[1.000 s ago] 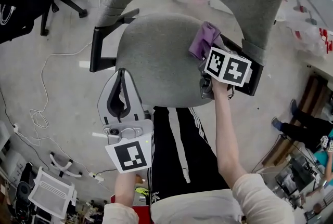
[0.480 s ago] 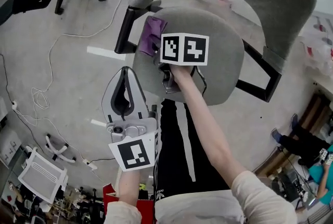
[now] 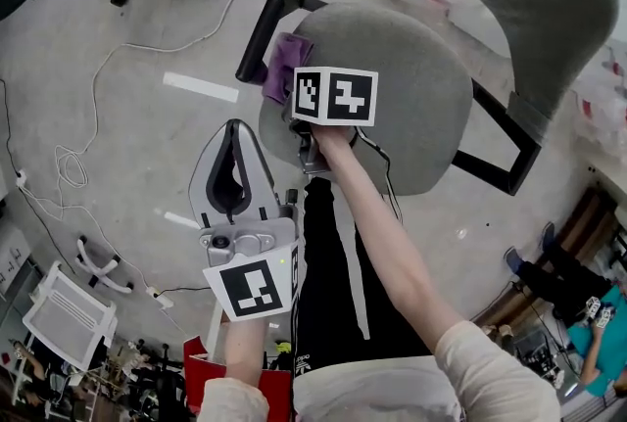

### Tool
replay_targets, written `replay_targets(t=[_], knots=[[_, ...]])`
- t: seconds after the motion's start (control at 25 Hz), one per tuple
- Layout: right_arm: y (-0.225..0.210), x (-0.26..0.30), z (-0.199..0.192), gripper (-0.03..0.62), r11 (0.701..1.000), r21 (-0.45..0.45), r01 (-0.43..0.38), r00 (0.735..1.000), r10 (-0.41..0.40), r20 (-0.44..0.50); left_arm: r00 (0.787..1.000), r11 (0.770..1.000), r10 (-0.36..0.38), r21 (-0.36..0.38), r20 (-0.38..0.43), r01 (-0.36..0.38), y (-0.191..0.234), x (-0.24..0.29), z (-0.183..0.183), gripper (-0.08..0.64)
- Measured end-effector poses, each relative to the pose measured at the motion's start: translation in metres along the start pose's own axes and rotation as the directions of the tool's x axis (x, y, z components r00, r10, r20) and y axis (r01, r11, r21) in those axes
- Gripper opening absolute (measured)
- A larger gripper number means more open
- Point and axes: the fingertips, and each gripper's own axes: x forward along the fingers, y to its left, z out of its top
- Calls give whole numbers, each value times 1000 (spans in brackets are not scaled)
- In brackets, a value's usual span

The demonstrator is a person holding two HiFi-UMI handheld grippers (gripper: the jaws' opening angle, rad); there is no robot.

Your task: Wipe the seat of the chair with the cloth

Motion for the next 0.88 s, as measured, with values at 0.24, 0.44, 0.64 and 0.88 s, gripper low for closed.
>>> replay_targets(t=[0.24,0.44,0.64,0.88], knots=[[-6,2,-1,89,1000,23,14,1000,-15,16,1000,1000,-12,9,-22,12,-3,-1,-9,12],[-21,-10,-5,89,999,46,26,999,-27,26,999,999,-45,11,-26,46,-13,-2,-4,12],[-54,-34,-14,91,997,43,62,998,-63,20,999,999,-46,25,0,46,-16,0,2,12],[-110,-73,-25,91,989,74,129,991,-131,22,997,996,-79,36,-3,79,-34,4,4,12]])
